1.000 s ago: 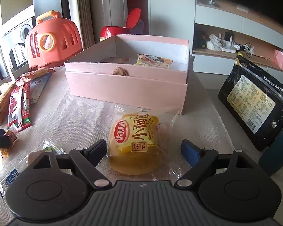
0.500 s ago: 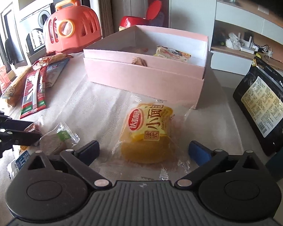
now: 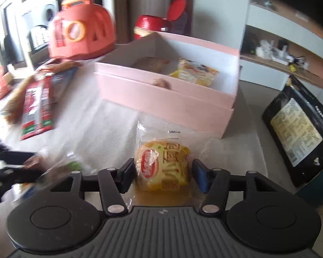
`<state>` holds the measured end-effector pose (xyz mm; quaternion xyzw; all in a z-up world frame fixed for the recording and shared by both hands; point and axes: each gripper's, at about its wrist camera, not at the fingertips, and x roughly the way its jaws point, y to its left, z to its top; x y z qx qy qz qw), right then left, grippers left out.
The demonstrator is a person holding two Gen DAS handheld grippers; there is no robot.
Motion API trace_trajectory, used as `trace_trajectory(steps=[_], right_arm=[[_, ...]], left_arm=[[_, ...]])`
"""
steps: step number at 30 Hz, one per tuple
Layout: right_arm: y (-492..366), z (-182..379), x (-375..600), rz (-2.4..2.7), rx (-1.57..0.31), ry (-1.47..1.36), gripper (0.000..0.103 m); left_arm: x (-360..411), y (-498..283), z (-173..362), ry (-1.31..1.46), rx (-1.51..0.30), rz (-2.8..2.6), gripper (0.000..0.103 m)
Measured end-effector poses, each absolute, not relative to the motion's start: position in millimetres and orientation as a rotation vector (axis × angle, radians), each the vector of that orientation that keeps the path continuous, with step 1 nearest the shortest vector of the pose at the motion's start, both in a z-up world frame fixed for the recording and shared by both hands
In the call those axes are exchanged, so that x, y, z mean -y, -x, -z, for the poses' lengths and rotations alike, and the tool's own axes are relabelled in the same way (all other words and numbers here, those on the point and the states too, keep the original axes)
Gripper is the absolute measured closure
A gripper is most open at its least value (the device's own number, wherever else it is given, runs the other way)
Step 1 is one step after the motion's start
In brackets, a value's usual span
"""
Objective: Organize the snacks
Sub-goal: 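Carry both packs into the pink box and open both tools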
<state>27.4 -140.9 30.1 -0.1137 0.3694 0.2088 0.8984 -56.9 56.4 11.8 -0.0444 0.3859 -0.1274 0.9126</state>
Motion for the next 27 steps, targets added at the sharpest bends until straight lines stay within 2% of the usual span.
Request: trace_trajectory(steps=[8,13,17,20,24,27], right_arm=[[27.1,-52.5,148.8,-0.508,-0.719,0.299,0.050],[32.8,-115.5,168.3,-0.518,-0.543,0.250,0.051],[8.1,-174.8,177.9,-0.484,-0.376,0.209,0.051],[-28.0,-195.0,174.8,-0.450,-0.356,0.188,0.051],[-83.6,-194.6,165.3,-0.422,-0.418,0.183,0.051],[-129.6,-182.3,154.2,-0.397,-0.491,0.192,0.051]], left_arm=[[-65.5,68.0,-26.8,0.195,-0.759,0.280,0.078],[-60.8,42.7,-109.9,0.160,-0.544,0.323,0.078],[-43.7,-23.9,-154.1,0.113,-0.446,0.342,0.078],[-38.1,-98.1,-148.4,0.175,-0.506,0.354,0.078],[-44.9,-187.0,-99.4,0.384,-0.668,0.390,0.073],[-52.0,-214.2,-77.5,0.364,-0.730,0.359,0.072]])
